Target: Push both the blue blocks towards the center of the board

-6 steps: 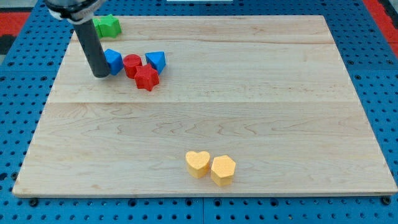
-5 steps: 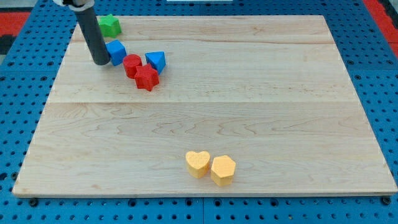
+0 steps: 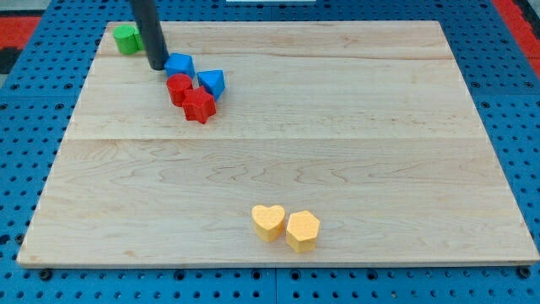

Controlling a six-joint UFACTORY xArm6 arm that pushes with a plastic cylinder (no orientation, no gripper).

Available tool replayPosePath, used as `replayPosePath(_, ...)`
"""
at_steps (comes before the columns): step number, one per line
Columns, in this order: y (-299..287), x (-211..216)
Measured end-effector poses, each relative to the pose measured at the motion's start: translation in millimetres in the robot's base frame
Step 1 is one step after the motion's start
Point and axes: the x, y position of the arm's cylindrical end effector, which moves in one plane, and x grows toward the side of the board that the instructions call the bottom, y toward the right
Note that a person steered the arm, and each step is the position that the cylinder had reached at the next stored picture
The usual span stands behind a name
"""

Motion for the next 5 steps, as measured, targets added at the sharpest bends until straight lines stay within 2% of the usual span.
replayPosePath(3, 71.1, 43.7)
replayPosePath(5, 86.8, 49.2)
